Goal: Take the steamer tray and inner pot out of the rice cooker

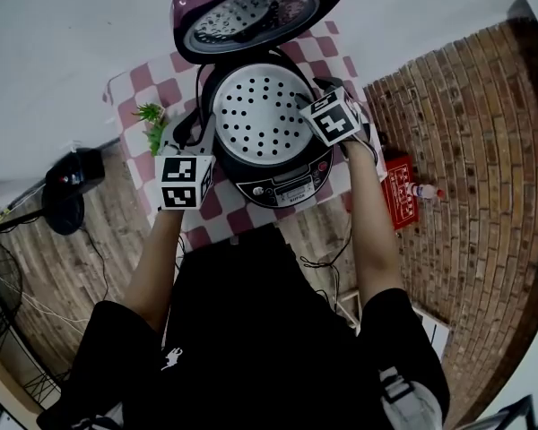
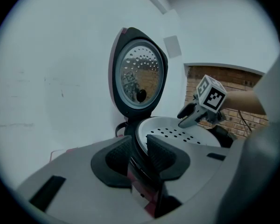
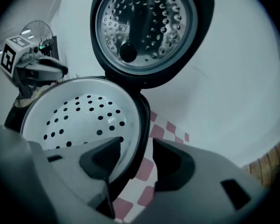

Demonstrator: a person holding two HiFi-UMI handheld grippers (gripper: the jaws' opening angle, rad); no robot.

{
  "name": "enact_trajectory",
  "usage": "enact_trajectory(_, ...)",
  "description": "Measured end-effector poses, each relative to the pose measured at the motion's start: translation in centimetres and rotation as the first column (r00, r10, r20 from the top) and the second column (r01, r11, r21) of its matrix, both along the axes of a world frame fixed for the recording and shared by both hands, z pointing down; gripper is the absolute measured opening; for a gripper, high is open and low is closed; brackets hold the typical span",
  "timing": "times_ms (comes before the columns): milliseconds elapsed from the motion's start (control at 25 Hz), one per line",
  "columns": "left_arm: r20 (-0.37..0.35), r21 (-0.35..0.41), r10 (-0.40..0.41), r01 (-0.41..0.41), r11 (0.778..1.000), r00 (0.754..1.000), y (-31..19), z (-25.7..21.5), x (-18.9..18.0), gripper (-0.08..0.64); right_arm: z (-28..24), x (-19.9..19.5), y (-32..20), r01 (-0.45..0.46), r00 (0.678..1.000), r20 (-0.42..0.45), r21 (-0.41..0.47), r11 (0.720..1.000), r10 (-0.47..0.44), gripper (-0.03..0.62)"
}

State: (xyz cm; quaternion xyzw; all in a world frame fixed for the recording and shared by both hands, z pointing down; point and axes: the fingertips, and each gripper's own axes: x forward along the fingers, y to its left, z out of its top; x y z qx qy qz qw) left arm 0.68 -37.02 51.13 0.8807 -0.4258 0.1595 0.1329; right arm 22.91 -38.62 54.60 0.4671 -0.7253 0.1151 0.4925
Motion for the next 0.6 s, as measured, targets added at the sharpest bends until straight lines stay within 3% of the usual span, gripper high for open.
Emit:
enact_trajectory(280,0.013,0.007,-0.016,0.016,1.0,1.0,-0.1,0.0,0.0,0.106,1.2,-0.2,-0.8,0.043,0.99,-0.134,-0.068,0.997,-0.052,0.199)
enact_trajectory(600,0.017,0.011,-0.034,0.034,0.999,0.999,-0.1,-0.2,-0.4,0.103,1.0,-0.2,-1.1,0.026,0.986,-0.164,-0.064,0.998,-0.036,0.171)
